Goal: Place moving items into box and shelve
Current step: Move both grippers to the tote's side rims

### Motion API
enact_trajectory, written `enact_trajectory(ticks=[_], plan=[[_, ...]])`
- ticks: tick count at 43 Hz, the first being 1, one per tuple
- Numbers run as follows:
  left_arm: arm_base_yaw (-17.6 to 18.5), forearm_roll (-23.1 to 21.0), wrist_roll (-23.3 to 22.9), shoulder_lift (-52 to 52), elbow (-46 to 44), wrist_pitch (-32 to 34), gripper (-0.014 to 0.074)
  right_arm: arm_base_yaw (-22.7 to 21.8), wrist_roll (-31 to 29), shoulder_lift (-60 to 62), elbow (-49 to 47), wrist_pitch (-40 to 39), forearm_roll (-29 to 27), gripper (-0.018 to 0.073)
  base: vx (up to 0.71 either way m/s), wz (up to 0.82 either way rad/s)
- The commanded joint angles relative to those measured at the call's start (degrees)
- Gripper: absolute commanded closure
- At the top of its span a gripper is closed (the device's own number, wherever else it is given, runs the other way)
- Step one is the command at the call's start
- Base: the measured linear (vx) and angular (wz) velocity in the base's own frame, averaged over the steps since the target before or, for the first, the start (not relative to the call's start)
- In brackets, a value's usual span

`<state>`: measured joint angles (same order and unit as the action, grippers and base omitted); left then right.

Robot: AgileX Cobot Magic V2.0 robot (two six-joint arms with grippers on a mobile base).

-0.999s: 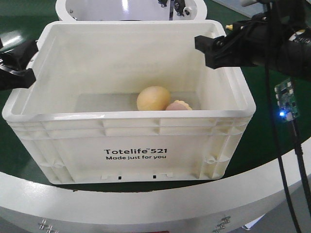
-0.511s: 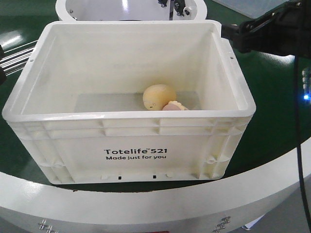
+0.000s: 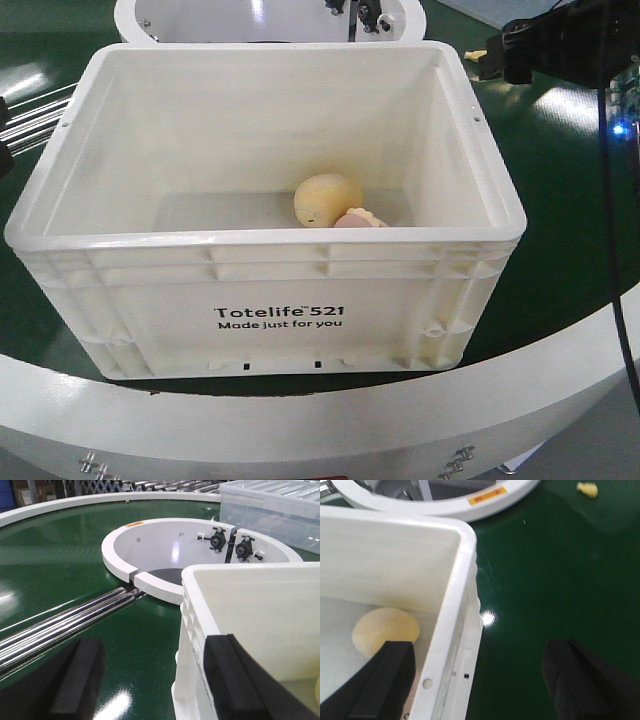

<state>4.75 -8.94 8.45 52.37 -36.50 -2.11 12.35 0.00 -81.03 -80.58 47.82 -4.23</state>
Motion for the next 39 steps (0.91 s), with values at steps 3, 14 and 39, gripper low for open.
enact_trajectory(ticks=[3,14,39], plan=[[-0.1,-0.2,-0.5,-0.9,-1.8,3.5,0.0053,-0.1,0.0,-2.9,-7.7,2.3,-7.5,-0.0006,0.0,0.0],[-0.1,-0.2,-0.5,-0.9,-1.8,3.5,0.0053,-0.1,0.0,-5.1,-7.7,4.1,-8.1,0.0012,0.0,0.0],[-0.1,-0.2,-0.5,-0.9,-1.8,3.3,0.0053,-0.1,-1.4,-10.6,-7.6,4.5,-13.5,0.0033,0.0,0.0]])
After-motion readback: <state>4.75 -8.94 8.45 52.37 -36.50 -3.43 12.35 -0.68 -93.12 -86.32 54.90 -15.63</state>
